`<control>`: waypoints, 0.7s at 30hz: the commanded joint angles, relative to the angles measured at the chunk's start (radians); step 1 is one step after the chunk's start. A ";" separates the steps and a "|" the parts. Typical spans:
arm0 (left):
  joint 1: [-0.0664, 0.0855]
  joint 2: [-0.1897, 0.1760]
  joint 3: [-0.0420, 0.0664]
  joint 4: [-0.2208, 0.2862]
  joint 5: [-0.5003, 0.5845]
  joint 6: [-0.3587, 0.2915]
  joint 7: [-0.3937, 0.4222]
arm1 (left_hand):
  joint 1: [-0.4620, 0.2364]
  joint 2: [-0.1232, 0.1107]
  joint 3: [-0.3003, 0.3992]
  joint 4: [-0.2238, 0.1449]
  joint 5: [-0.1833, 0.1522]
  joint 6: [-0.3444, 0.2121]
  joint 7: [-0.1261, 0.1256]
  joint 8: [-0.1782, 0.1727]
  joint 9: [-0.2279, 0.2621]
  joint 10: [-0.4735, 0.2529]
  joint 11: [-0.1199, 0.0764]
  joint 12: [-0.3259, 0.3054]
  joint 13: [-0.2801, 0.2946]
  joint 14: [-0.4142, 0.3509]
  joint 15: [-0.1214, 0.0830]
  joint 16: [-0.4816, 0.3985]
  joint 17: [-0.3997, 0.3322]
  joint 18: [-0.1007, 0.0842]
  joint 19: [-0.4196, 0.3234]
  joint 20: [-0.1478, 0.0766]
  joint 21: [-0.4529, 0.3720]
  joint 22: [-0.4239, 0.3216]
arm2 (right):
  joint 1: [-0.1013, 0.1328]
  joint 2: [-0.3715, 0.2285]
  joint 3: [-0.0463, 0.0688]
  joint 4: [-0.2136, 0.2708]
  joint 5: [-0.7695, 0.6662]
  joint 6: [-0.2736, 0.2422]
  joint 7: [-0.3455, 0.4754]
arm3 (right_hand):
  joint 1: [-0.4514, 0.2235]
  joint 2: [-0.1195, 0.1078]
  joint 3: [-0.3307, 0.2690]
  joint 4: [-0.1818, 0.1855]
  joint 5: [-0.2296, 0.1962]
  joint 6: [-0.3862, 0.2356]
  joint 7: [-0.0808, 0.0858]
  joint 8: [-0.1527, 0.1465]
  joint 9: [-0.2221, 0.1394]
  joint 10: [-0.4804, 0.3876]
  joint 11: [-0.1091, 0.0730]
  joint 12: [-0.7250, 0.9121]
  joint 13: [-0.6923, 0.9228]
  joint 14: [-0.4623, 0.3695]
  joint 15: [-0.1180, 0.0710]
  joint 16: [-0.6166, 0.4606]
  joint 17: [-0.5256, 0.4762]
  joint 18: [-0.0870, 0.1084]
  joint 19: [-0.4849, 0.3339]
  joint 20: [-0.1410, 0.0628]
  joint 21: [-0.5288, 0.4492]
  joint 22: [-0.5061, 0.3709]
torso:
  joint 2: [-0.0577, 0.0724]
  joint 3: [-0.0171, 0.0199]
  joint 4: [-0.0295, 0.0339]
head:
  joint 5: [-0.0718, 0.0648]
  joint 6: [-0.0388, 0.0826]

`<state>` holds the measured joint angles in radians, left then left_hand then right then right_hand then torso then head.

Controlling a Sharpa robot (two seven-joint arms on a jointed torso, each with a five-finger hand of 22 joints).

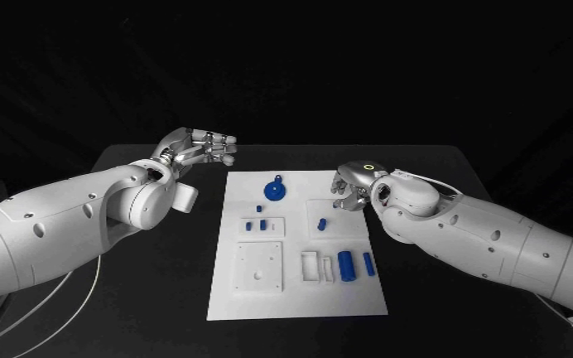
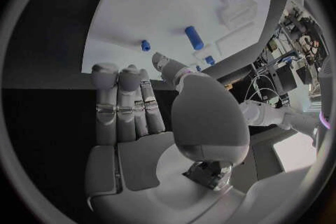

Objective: Assemble the parts on the task board

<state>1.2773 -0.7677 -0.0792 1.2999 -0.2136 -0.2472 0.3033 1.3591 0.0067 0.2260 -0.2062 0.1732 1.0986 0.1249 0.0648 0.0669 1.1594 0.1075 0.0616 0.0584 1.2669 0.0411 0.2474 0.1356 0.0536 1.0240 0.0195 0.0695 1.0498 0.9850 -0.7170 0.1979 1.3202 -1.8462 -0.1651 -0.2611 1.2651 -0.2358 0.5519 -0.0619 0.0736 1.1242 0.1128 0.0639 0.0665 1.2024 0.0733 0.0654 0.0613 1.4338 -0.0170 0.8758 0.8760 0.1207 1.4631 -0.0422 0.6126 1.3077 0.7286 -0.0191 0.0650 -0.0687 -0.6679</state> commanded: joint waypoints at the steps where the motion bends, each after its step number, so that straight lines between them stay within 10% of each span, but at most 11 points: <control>1: 0.003 -0.001 0.001 0.004 0.044 -0.019 0.035 | -0.008 -0.001 -0.006 0.001 -0.001 0.001 0.004 -0.001 -0.001 -0.005 -0.001 -0.001 0.000 0.003 0.005 -0.003 0.001 0.003 0.003 0.005 -0.003 -0.002 | -0.002 0.007 -0.003 -0.004 -0.039 0.025 -0.019 | 0.008 -0.006 -0.001 0.000 -0.001 -0.002 0.000 -0.001 -0.001 -0.004 0.000 -0.006 -0.001 -0.001 0.002 0.006 -0.004 0.008 0.051 0.006 -0.008 0.050 | 0.001 0.0016 0.0014 | -0.001 -0.002; 21: 0.005 0.000 0.001 0.007 0.057 -0.003 0.039 | -0.011 0.004 -0.066 0.036 -0.062 -0.007 0.002 -0.001 0.000 -0.016 0.002 0.000 0.000 0.008 0.011 -0.026 0.024 0.002 0.025 0.014 -0.004 -0.141 | -0.007 0.053 -0.042 -0.077 -0.055 0.017 -0.013 | 0.009 0.003 0.058 -0.015 -0.005 0.012 -0.004 0.000 0.001 0.021 -0.007 -0.005 -0.001 -0.003 -0.003 0.014 -0.016 0.009 0.053 0.002 -0.014 0.053 | 0.001 0.0021 0.0010 | 0.007 -0.013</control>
<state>1.2806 -0.7689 -0.0790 1.3041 -0.1702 -0.2588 0.3250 1.3429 0.0068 0.1628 -0.1705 0.1131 1.0985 0.1248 0.0648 0.0669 1.1489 0.1113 0.0616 0.0585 1.2741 0.0483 0.2276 0.1590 0.0536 1.0455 0.0338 0.0696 0.9103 0.9805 -0.6649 0.1580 1.2457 -1.8802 -0.1584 -0.2705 1.2721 -0.2366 0.6116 -0.0787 0.0724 1.1326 0.1062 0.0639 0.0666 1.2237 0.0649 0.0654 0.0612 1.4337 -0.0172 0.8846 0.8615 0.1225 1.4631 -0.0423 0.6023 1.3076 0.7297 -0.0164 0.0659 -0.0611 -0.6795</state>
